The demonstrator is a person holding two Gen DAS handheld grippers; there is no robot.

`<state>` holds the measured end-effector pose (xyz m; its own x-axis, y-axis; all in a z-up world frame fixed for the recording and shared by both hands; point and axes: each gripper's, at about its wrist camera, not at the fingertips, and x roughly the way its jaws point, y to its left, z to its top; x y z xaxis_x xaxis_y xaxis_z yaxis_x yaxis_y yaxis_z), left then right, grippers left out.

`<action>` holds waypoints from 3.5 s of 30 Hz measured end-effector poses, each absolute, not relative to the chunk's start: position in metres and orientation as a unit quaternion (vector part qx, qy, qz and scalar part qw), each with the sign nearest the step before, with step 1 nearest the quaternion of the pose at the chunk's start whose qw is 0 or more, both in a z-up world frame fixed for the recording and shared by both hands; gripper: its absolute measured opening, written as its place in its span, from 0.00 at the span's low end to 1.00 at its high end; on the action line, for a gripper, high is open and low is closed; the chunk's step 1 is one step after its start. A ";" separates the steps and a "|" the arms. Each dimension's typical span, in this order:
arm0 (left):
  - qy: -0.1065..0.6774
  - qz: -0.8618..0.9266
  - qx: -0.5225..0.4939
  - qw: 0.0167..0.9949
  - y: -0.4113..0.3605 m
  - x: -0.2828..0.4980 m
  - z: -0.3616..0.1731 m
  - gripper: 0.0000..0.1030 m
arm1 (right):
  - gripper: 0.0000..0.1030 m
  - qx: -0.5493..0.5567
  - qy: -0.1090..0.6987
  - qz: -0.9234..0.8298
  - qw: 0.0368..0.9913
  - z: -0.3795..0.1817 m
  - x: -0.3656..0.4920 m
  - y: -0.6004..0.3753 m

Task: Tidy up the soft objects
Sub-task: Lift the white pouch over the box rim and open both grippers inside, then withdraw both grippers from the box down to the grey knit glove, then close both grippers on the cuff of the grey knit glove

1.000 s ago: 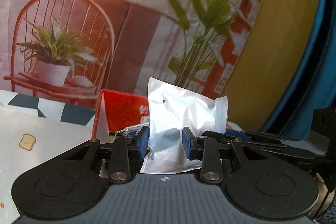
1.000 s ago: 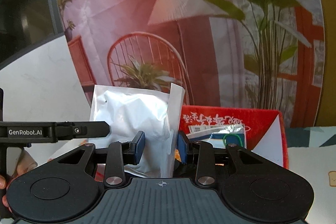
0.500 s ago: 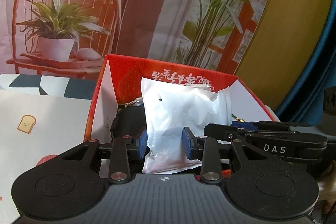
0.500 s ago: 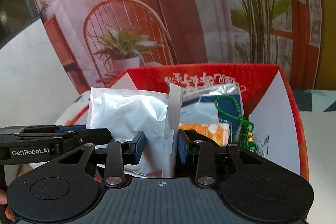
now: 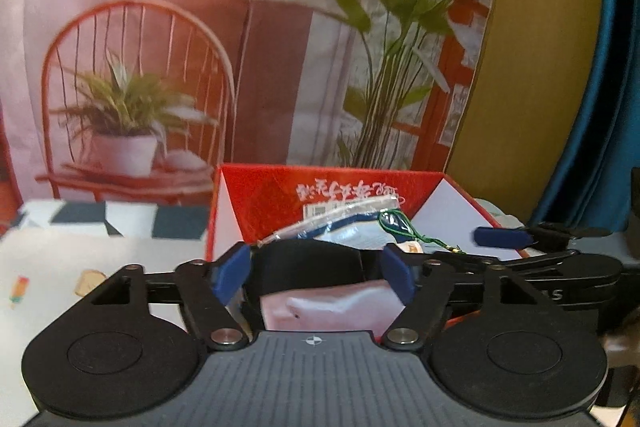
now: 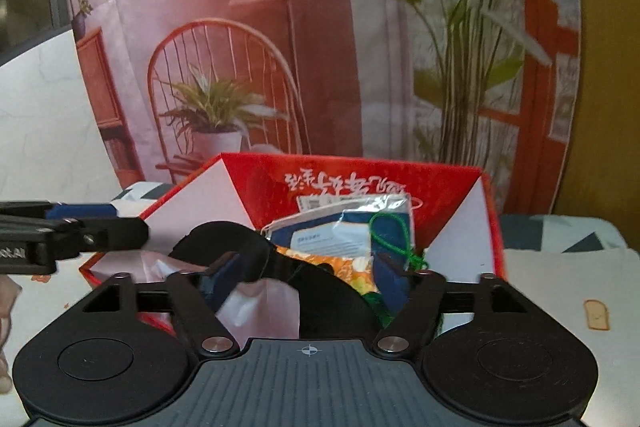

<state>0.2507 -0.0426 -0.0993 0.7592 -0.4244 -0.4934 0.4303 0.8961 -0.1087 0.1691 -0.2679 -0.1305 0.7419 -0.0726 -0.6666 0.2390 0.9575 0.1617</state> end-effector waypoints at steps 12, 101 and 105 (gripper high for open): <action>0.227 -0.210 0.054 0.950 -0.030 0.203 -0.096 0.97 | 1.00 0.103 0.309 -0.106 0.940 -0.119 0.120 -0.270; 0.388 -0.149 -0.022 0.909 0.036 0.137 -0.221 0.19 | 0.52 0.190 0.356 -0.128 0.906 -0.218 0.001 -0.240; 0.387 -0.150 -0.023 0.910 0.037 0.137 -0.222 0.19 | 0.53 0.216 0.351 -0.129 0.902 -0.213 0.007 -0.244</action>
